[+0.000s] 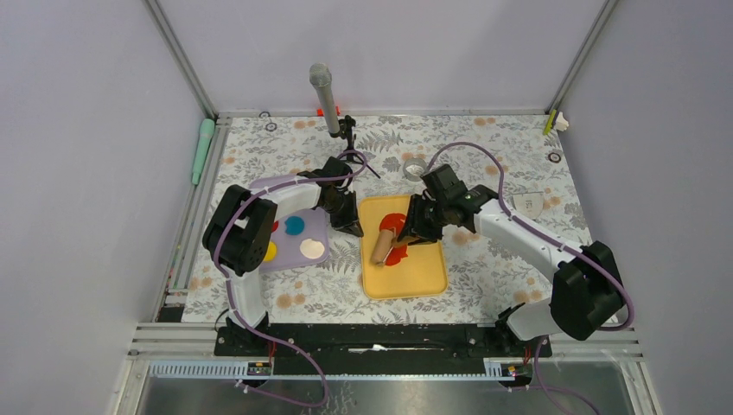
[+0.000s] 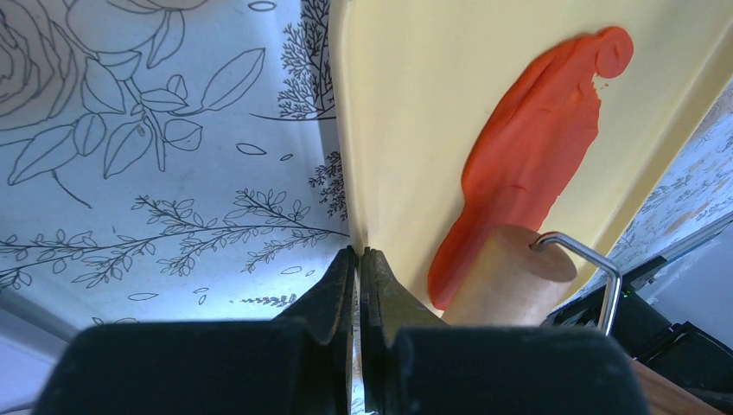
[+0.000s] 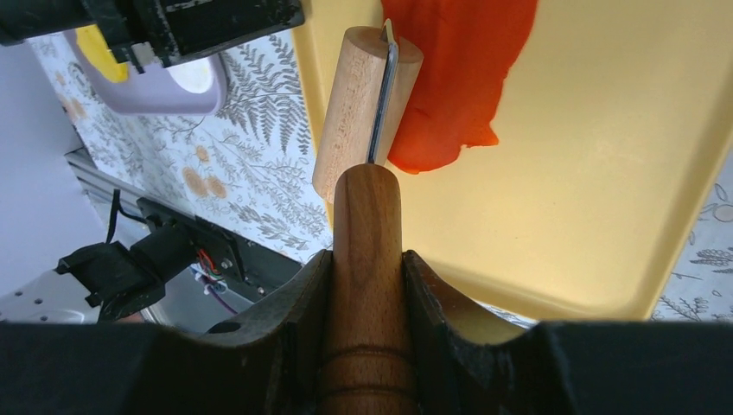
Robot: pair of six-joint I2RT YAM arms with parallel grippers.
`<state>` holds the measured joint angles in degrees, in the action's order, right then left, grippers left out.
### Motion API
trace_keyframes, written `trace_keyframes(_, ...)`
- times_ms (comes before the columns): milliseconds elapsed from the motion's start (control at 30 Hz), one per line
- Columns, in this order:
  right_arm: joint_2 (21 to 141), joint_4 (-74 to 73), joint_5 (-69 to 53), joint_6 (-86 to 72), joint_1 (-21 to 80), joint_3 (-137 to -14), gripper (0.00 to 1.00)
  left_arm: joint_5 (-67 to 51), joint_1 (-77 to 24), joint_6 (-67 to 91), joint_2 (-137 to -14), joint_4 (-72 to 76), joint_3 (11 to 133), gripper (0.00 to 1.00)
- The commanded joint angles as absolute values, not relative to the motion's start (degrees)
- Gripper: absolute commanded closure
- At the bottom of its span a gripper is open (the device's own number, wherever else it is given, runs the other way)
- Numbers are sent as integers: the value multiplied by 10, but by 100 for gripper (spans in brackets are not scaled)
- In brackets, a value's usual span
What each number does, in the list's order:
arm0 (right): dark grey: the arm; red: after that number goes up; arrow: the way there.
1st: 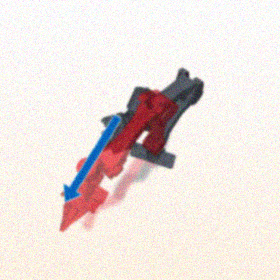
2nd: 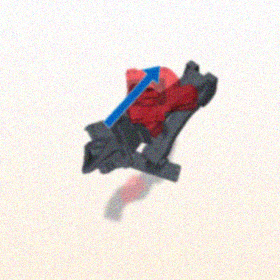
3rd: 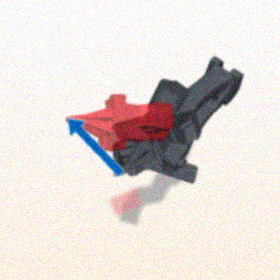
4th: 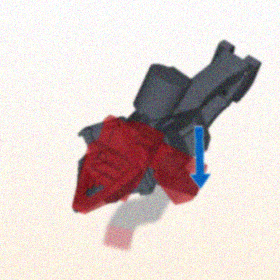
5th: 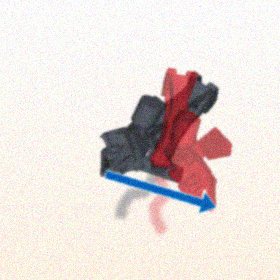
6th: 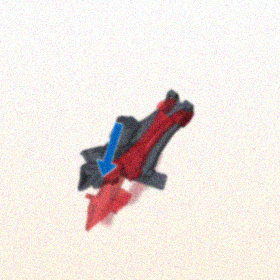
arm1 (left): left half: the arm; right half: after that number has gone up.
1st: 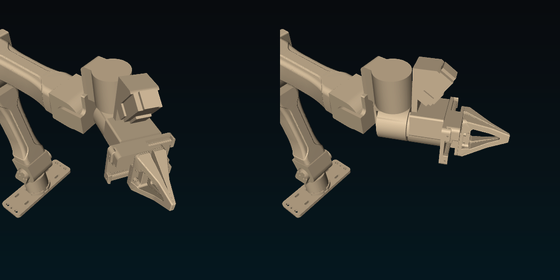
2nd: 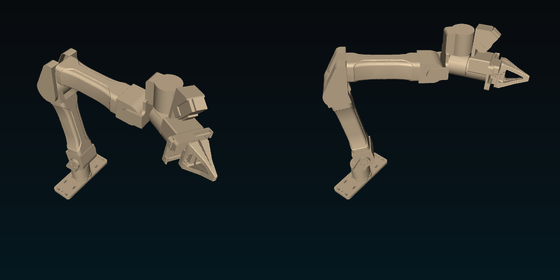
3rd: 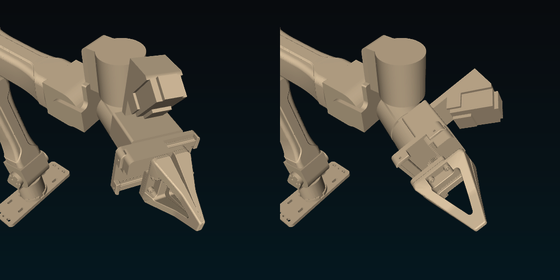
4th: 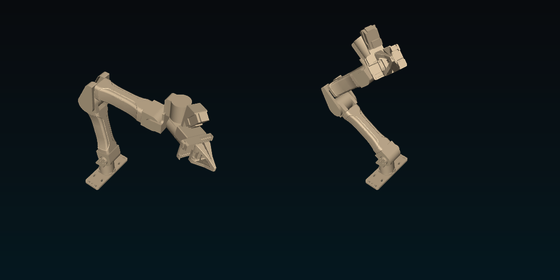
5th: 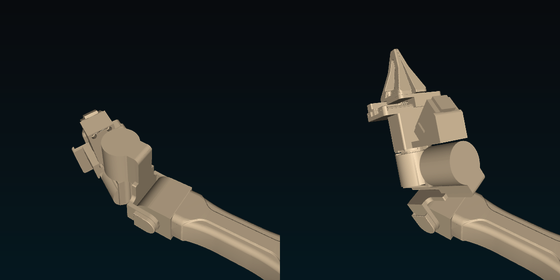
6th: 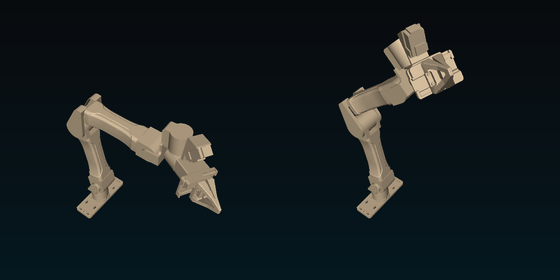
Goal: Roll out the dumpling wrappers from the dough
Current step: Flatten out the dough on the work surface.
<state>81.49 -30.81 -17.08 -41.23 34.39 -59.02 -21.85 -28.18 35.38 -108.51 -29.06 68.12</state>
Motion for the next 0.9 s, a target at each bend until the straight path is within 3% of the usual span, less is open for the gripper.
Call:
trace_keyframes(0, 804, -308, -139, -405, 346, -580, 100, -226, -283, 341, -1067, -293, 689, 100)
trace_keyframes(500, 714, -401, -75, -376, 328, -493, 100, -224, -283, 338, -1071, -292, 690, 100)
trace_keyframes(867, 689, -468, -68, -323, 281, -634, 100, -227, -283, 342, -1073, -293, 701, 100)
